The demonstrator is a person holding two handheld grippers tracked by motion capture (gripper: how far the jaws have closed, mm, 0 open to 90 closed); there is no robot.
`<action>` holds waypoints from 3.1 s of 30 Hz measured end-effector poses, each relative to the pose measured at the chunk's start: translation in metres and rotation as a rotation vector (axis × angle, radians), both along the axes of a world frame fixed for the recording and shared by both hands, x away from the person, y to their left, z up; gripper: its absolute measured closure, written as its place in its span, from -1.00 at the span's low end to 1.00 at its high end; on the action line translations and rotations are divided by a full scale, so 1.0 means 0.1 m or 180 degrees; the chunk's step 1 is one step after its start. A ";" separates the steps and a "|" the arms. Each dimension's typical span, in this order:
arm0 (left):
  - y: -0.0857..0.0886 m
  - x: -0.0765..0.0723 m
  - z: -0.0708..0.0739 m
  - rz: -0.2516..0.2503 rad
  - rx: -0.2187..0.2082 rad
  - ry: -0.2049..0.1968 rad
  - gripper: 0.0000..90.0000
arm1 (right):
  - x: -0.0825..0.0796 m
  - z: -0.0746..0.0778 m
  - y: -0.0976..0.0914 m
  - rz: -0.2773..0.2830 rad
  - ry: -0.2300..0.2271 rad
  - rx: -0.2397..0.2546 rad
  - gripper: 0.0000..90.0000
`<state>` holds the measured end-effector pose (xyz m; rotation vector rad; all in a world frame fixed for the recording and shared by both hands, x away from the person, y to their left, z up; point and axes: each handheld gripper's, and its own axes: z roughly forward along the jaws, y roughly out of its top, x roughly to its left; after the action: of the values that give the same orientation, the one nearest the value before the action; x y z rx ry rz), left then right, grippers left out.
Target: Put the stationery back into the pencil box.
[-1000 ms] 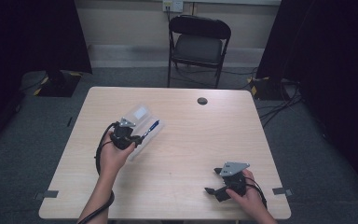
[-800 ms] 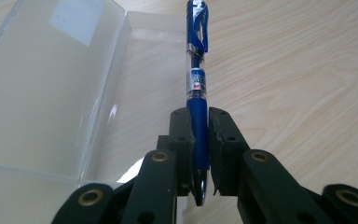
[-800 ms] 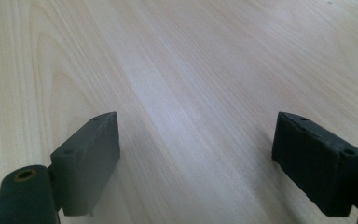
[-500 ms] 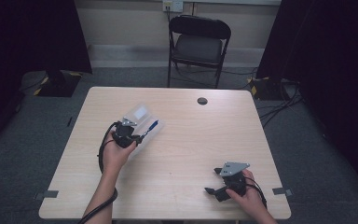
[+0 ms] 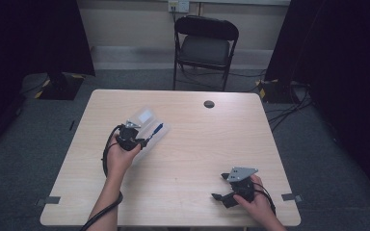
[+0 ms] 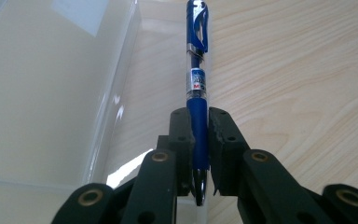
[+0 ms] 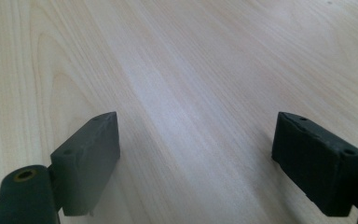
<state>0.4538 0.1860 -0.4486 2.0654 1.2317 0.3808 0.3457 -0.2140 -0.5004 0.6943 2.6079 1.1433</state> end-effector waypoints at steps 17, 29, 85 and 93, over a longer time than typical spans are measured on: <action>0.07 0.05 -0.06 0.0148 -0.0051 -0.0012 0.79 | 0.00 0.00 0.00 0.0000 -0.0002 -0.0001 -0.68; 0.09 0.08 -0.14 0.0172 -0.0056 0.0018 0.79 | 0.00 0.00 0.00 -0.0003 -0.0001 0.0001 -0.68; -0.03 0.09 -0.22 0.0222 -0.0115 -0.0084 0.41 | -0.01 0.00 -0.01 0.0010 -0.0009 -0.0003 -0.68; 0.00 0.01 -0.15 0.0137 -0.0187 -0.0169 0.00 | -0.01 0.00 -0.01 0.0010 -0.0009 -0.0003 -0.68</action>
<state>0.4550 0.1856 -0.4632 1.9695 1.2430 0.4122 0.3446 -0.2148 -0.5004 0.6881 2.6080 1.1430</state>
